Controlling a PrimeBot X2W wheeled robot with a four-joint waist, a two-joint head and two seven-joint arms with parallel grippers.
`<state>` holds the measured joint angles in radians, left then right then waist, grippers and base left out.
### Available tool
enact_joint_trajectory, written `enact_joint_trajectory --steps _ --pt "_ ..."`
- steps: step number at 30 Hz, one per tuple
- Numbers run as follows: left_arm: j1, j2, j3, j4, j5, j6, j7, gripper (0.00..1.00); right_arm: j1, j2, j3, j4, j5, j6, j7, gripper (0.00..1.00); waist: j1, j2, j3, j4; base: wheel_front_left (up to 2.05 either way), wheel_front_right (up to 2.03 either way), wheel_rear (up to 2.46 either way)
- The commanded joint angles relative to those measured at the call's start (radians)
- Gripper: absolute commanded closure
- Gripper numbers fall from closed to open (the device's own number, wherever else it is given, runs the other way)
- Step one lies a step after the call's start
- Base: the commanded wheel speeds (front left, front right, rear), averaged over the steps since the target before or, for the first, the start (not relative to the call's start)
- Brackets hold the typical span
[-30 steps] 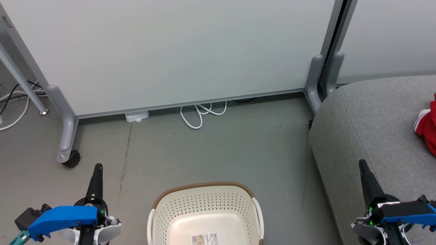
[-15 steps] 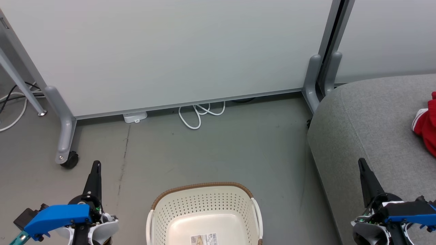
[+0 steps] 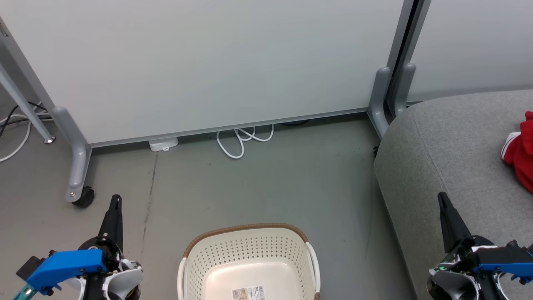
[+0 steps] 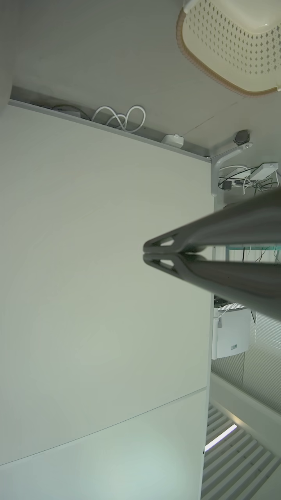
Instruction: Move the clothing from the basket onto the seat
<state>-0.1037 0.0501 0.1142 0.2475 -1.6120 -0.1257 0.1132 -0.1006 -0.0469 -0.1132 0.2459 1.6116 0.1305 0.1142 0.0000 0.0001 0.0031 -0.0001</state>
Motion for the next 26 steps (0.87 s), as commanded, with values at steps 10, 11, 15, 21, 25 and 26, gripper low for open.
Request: enact_joint_trajectory --steps 10,11,15,21,25,26 --pt "-0.009 0.0 0.002 -0.004 -0.002 -0.01 0.005 1.0 -0.014 -0.006 -0.002 -0.003 0.003 0.0 0.003 1.0 0.0 -0.0001 0.0 0.0 0.0 0.0 0.0" --pt "-0.009 0.0 0.002 -0.004 -0.002 -0.01 0.005 1.0 -0.014 -0.006 -0.002 -0.003 0.003 0.0 0.003 1.0 0.0 -0.0001 0.0 0.0 0.0 0.0 0.0" --pt "-0.009 0.0 0.002 -0.004 -0.002 -0.01 0.005 1.0 -0.014 -0.006 -0.002 -0.003 0.003 0.0 0.003 1.0 0.0 -0.0001 0.0 0.0 0.0 0.0 0.0" --pt "-0.009 0.0 0.002 -0.004 -0.002 -0.01 0.005 1.0 -0.014 -0.006 -0.002 -0.003 0.003 0.0 0.003 1.0 0.0 -0.0001 0.0 0.0 0.0 0.0 0.0" --pt "-0.009 0.0 0.002 -0.004 -0.002 -0.01 0.005 1.0 -0.014 -0.006 -0.002 -0.003 0.003 0.0 0.003 1.0 0.0 -0.0001 0.0 0.0 0.0 0.0 0.0" --pt "-0.009 0.0 0.002 -0.004 -0.002 -0.01 0.005 1.0 -0.014 -0.006 -0.002 -0.003 0.003 0.0 0.003 1.0 0.0 -0.0001 0.0 0.0 0.0 0.0 0.0"
